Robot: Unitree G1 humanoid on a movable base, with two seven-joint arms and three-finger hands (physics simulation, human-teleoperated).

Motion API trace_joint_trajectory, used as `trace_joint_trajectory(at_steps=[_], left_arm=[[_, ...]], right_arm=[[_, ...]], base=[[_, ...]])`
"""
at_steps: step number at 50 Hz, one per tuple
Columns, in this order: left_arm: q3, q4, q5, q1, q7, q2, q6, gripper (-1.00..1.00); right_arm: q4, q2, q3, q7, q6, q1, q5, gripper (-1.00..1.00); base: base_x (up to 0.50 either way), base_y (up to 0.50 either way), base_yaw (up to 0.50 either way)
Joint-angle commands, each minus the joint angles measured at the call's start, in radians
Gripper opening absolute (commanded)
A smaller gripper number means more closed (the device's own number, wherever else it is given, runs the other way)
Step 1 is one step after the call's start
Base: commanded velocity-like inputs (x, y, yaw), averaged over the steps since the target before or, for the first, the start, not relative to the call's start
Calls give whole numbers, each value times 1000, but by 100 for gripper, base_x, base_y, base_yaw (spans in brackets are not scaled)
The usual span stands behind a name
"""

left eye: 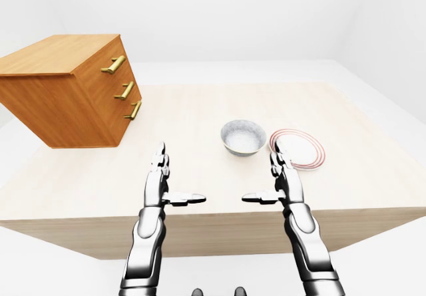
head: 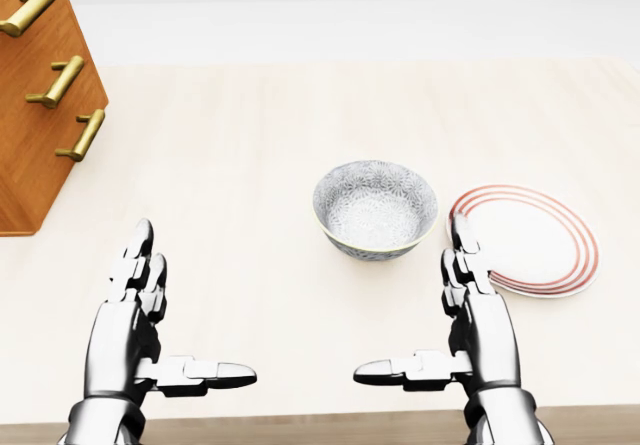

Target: Put the bowl on top of the cabinet.

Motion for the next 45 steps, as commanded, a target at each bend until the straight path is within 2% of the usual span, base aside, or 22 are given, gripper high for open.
trace_joint_trajectory(at_steps=[1,8,9,11,13,14,15,20,22,24,26,27,30,31,33,37,45], left_arm=[[21,-63,0,15,-24,13,34,100],[25,-83,11,20,-21,14,40,100],[28,-110,10,27,-22,15,55,100],[41,-152,4,31,-26,20,75,100],[77,-222,-13,28,-24,32,75,100],[93,-248,-19,25,-25,37,75,100],[146,-321,-50,14,-22,54,75,100],[276,-507,-117,0,-21,89,75,100],[359,-623,-159,8,-18,107,75,100],[387,-657,-145,27,-27,106,75,100],[449,-675,-183,26,-19,99,75,100],[482,-682,-195,28,-19,107,75,100],[531,-704,-229,28,-16,118,75,100],[579,-732,-269,26,-11,128,75,100],[645,-772,-332,23,-3,145,75,100],[693,-804,-397,28,16,158,75,100],[690,-813,-410,29,32,166,75,100]], right_arm=[[-20,-13,-29,29,0,17,19,100],[-33,-11,-26,27,13,15,16,100],[-41,-12,-27,26,16,18,16,100],[-78,-17,-42,19,38,14,23,100],[-152,-29,-69,9,87,13,29,100],[-203,-36,-85,11,87,15,38,100],[-323,-57,-128,8,87,18,51,100],[-588,-84,-271,29,87,18,110,100],[-726,-111,-376,36,87,12,160,100],[-774,-123,-431,45,87,6,174,100],[-815,-132,-494,53,87,4,200,100],[-856,-142,-554,56,87,0,241,100],[-923,-163,-630,57,87,-6,308,100],[-967,-179,-689,49,87,-16,358,100],[-994,-202,-748,38,87,-24,410,100],[-991,-220,-770,23,87,-20,448,100],[-981,-228,-753,5,87,-15,456,100]], base=[[0,0,0],[0,0,0],[0,0,0],[0,0,0],[0,0,0],[0,0,0],[0,0,0],[0,0,0],[0,0,0],[0,0,0],[0,0,0],[0,0,0],[0,0,0],[0,0,0],[0,0,0],[0,0,0],[0,0,0]])
